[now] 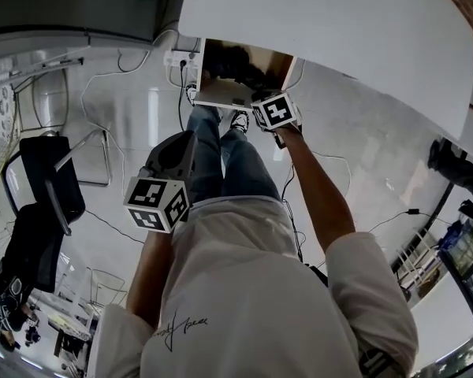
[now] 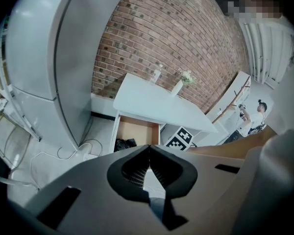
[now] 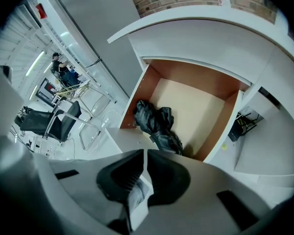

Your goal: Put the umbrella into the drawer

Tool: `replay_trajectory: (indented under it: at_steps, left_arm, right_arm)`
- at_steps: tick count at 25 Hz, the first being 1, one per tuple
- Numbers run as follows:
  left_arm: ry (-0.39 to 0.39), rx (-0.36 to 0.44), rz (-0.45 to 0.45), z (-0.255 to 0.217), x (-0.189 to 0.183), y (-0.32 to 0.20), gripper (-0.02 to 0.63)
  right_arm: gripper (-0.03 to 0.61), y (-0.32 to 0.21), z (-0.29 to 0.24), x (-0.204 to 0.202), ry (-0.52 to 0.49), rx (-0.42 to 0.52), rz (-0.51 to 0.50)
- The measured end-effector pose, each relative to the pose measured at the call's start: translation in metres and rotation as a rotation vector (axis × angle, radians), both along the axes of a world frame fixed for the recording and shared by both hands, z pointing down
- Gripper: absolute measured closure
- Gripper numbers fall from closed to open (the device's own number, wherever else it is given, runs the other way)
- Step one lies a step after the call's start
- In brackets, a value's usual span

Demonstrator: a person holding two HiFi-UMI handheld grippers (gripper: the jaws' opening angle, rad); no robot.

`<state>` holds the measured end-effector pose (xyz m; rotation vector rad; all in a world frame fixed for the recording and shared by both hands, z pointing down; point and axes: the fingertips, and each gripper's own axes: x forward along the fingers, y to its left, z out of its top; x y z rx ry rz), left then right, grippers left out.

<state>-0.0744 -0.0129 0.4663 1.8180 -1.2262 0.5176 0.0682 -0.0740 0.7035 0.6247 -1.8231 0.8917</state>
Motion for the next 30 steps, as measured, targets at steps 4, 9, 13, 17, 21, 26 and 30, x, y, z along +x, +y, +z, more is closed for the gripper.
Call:
replay_trajectory:
  at_steps: [4,9,13,17,21,26,30]
  left_arm:
    - [0.002,0.011,-0.001,-0.004,0.004,0.0,0.595]
    - [0.003,0.022,-0.006,-0.005,0.006,0.0,0.595]
    - [0.0,0.029,-0.004,-0.007,0.011,0.004,0.595]
    - [-0.001,0.038,-0.003,-0.01,0.015,0.007,0.595]
    - [-0.004,0.054,-0.001,-0.017,0.018,0.006,0.595]
    - [0.006,0.078,-0.014,-0.024,0.022,0.001,0.595]
    - [0.001,0.101,-0.023,-0.031,0.021,-0.003,0.595]
  right_arm:
    - [0.553,0.008,-0.01,0.002,-0.017,-0.005,-0.01]
    - [0.56,0.012,-0.021,0.002,-0.038,0.001,-0.014]
    - [0.56,0.017,-0.031,0.005,-0.047,0.01,-0.017]
    - [0.56,0.02,-0.044,0.009,-0.057,0.027,-0.012]
    - [0.56,0.021,-0.06,0.012,-0.071,0.04,0.0]
    - [0.558,0.019,-0.078,0.018,-0.078,0.06,-0.01]
    - [0.558,0.019,-0.097,0.017,-0.11,0.055,-0.01]
